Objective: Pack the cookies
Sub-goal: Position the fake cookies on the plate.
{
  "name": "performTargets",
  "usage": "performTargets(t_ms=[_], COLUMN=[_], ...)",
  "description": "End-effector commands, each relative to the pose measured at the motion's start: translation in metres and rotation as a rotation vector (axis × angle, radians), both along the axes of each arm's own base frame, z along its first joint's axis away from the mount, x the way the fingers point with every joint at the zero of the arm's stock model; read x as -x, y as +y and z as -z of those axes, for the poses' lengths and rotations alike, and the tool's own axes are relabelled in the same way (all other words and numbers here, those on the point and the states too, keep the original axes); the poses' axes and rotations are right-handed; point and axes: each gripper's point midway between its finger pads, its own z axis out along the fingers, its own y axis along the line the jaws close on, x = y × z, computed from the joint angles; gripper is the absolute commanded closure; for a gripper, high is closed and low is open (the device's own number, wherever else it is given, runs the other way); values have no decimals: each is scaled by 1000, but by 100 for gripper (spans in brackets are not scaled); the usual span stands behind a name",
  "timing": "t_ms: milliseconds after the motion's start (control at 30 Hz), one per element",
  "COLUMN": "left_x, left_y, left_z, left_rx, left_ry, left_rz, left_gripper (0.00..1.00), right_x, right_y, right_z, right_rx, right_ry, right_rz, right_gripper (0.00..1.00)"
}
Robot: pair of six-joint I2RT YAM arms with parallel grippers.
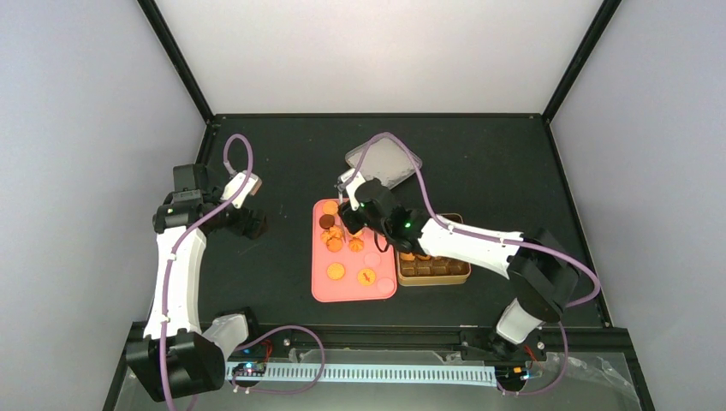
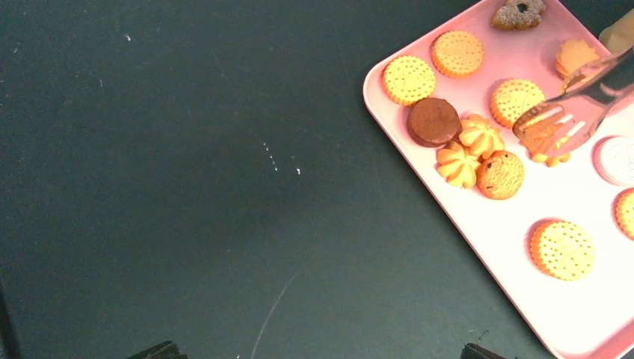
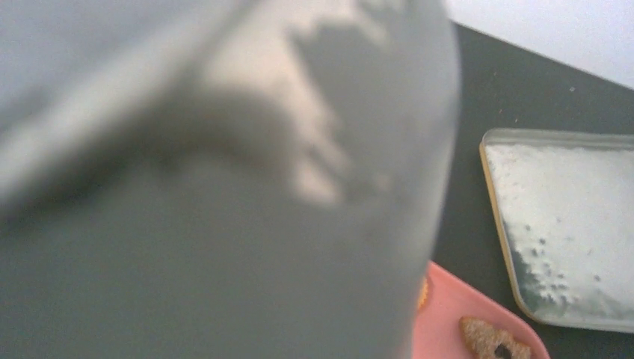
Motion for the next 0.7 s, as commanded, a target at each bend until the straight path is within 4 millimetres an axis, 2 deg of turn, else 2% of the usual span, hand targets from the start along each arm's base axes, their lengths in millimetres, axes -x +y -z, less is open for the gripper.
performTargets(t_ms=[0,267,667], left_x=[2,2,2], left_y=[1,2,4], left_z=[-1,-2,-4], left_rx=[-8,-10,-30], left_ry=[-3,-8,-16], left_rz=[2,2,0], left_gripper=[1,1,1], right_x=[8,12,-3], right_y=[-2,-10,3], right_z=[5,30,18], right_rx=[-13,20,38], right_ry=[4,36,-37], right_rz=[6,24,20], right_gripper=[60,60,62])
